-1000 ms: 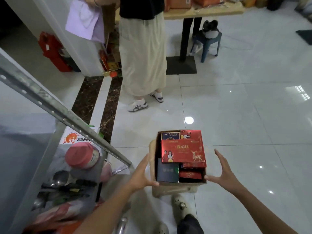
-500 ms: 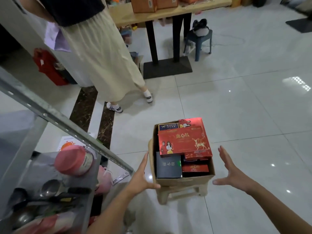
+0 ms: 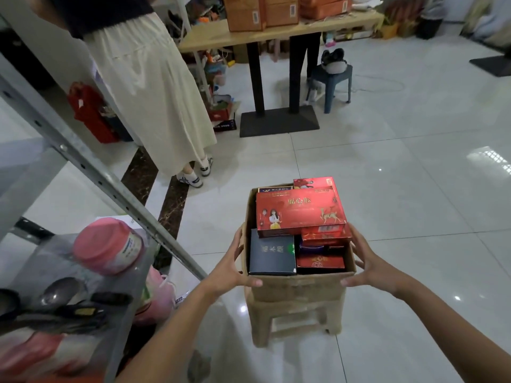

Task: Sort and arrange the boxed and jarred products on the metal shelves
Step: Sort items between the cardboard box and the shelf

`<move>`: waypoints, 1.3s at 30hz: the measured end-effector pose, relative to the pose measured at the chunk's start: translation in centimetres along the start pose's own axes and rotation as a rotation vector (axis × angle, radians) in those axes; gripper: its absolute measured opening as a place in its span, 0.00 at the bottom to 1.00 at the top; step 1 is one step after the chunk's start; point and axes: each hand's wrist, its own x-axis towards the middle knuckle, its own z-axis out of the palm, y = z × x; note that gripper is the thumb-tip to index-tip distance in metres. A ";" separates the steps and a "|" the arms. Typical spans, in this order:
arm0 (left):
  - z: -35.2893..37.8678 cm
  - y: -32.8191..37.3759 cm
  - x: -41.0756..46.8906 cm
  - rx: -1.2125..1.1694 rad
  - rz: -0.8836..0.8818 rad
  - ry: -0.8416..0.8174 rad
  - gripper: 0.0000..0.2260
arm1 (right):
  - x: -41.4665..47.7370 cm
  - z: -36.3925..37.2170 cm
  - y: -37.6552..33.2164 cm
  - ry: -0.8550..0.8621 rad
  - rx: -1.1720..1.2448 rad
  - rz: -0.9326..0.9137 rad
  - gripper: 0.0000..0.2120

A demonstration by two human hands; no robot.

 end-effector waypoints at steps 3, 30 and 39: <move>-0.1 -0.5 0.4 0.052 -0.025 0.038 0.54 | 0.3 -0.2 0.4 -0.023 0.045 -0.005 0.64; -0.4 -1.9 1.9 -0.057 0.137 -0.114 0.57 | 1.5 0.6 1.7 -0.059 0.019 -0.091 0.63; 0.9 -1.7 -0.4 -0.143 0.156 -0.112 0.59 | 0.5 0.6 1.6 -0.121 -0.003 -0.068 0.59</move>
